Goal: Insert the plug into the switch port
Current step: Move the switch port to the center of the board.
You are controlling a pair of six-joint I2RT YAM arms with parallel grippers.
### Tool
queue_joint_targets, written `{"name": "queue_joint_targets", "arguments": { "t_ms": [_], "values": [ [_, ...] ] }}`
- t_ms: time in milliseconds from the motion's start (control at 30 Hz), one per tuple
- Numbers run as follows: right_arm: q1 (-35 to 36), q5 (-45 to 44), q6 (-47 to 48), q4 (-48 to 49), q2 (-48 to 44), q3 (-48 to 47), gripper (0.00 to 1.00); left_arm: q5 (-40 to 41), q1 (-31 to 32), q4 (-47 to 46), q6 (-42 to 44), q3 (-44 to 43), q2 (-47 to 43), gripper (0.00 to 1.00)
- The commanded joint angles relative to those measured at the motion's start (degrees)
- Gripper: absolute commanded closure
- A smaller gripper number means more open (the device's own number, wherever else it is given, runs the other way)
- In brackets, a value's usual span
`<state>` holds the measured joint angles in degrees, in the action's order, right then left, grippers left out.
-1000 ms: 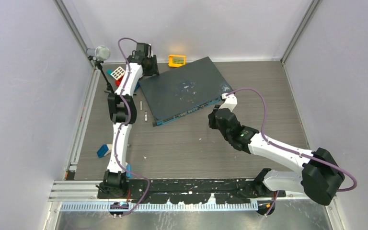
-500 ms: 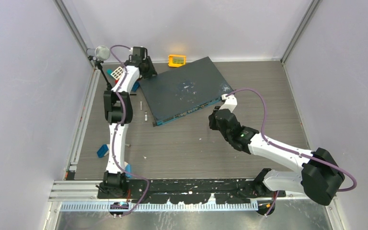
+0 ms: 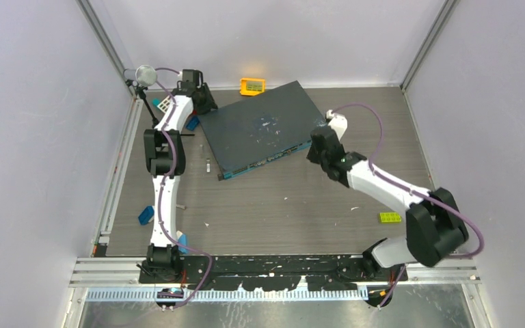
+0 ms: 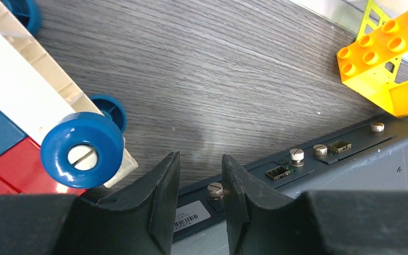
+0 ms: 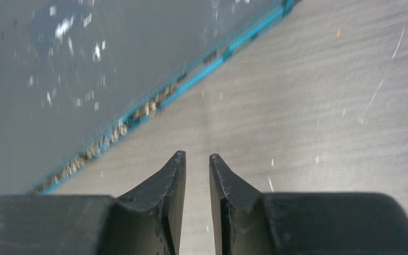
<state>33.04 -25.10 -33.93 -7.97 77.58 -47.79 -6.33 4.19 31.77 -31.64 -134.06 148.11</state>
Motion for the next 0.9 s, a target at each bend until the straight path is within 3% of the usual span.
{"name": "queue_joint_targets", "arguments": {
  "t_ms": [0,267,533,700,867],
  "values": [
    [-6.98,4.36,-1.20,-2.37,7.58,-12.01,0.69,-4.91,1.57,5.93,3.72,-1.38,2.03,0.64],
    [-18.08,0.30,-3.33,-12.66,25.51,-33.00,0.64,-7.79,3.14,8.46,8.01,-3.67,4.03,0.64],
    [-24.63,4.00,-6.55,-19.28,42.09,-49.06,0.58,-8.24,4.83,11.01,10.91,-6.07,5.68,0.65],
    [-25.07,6.04,-6.62,-22.26,48.22,-55.38,0.54,-8.80,5.24,11.16,11.55,-5.12,5.60,0.65],
    [-25.05,7.70,-6.70,-22.71,49.05,-54.93,0.53,-8.87,5.40,11.34,12.14,-4.23,5.39,0.66]
  ]
}}
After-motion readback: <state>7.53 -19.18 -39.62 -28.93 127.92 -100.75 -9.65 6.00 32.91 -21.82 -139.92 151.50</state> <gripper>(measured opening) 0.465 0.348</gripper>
